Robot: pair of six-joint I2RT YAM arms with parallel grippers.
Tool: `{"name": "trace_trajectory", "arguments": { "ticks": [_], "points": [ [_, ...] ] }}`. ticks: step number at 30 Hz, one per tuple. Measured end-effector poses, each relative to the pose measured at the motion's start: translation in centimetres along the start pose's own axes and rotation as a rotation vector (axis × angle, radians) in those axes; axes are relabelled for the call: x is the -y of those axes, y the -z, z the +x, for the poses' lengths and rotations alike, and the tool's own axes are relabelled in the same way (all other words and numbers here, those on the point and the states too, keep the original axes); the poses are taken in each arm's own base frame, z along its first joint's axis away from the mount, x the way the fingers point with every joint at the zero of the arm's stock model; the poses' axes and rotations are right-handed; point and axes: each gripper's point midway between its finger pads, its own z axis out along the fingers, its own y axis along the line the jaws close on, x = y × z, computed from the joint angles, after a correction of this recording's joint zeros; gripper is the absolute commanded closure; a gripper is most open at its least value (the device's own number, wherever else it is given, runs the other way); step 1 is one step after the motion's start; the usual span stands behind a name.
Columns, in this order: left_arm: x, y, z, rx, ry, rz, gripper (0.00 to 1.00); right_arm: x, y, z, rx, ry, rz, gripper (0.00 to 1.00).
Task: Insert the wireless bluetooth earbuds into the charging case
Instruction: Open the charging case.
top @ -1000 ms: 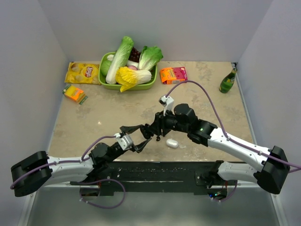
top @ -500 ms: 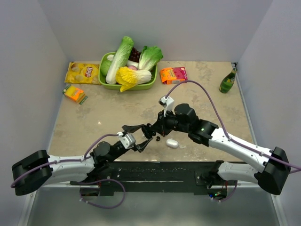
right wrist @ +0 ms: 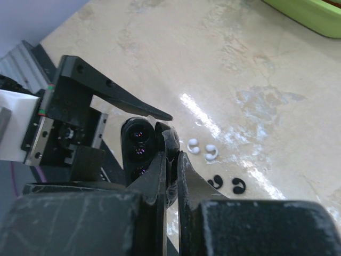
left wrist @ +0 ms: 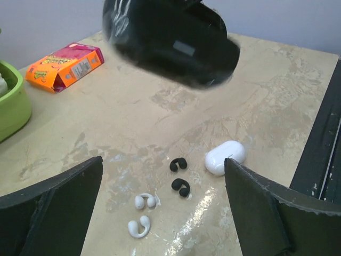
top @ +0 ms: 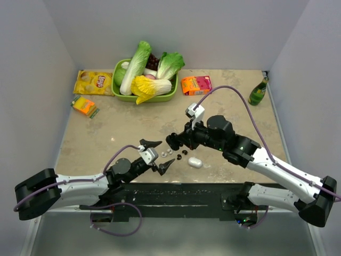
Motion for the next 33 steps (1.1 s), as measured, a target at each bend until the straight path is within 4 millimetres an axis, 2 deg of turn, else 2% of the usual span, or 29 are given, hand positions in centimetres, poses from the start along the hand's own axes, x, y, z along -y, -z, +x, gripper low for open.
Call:
{"name": "trace_trajectory", "arguments": {
  "ticks": [4, 6, 9, 13, 15, 19, 22, 26, 33],
  "points": [
    [0.4, 0.2, 0.2, -0.022, 0.037, 0.014, 0.0, 0.8, 0.6, -0.1, 0.014, 0.064, 0.067, 1.0],
    [0.8, 0.5, -0.6, -0.009, 0.084, 0.033, 0.0, 1.6, 1.2, -0.6, 0.042, 0.114, 0.133, 1.0],
    [1.5, 0.8, -2.6, 0.042, 0.148, 0.084, 0.0, 0.7, 2.4, -1.4, 0.079, 0.226, 0.18, 1.0],
    [2.3, 0.3, -4.3, 0.051, 0.23, 0.182, 0.0, -0.2, 2.7, -0.8, 0.022, 0.386, 0.248, 1.0],
    [2.6, 0.1, -4.3, 0.037, 0.261, 0.225, 0.0, -0.3, 2.9, -0.3, -0.012, 0.459, 0.274, 1.0],
    [3.8, 0.0, -3.1, -0.024, 0.308, 0.316, 0.02, 0.0, 4.1, 0.3, -0.046, 0.559, 0.313, 1.0],
    [4.9, 0.0, -2.7, -0.054, 0.325, 0.379, 0.09, 0.0, 5.0, 0.0, -0.039, 0.593, 0.317, 1.0],
    [5.7, -0.3, -3.8, -0.042, 0.316, 0.436, 0.18, -0.6, 5.3, 0.1, -0.038, 0.608, 0.275, 1.0],
    [6.2, -1.2, -5.5, -0.01, 0.287, 0.485, 0.18, -1.8, 4.5, 1.2, -0.075, 0.618, 0.192, 1.0]
  ]
}}
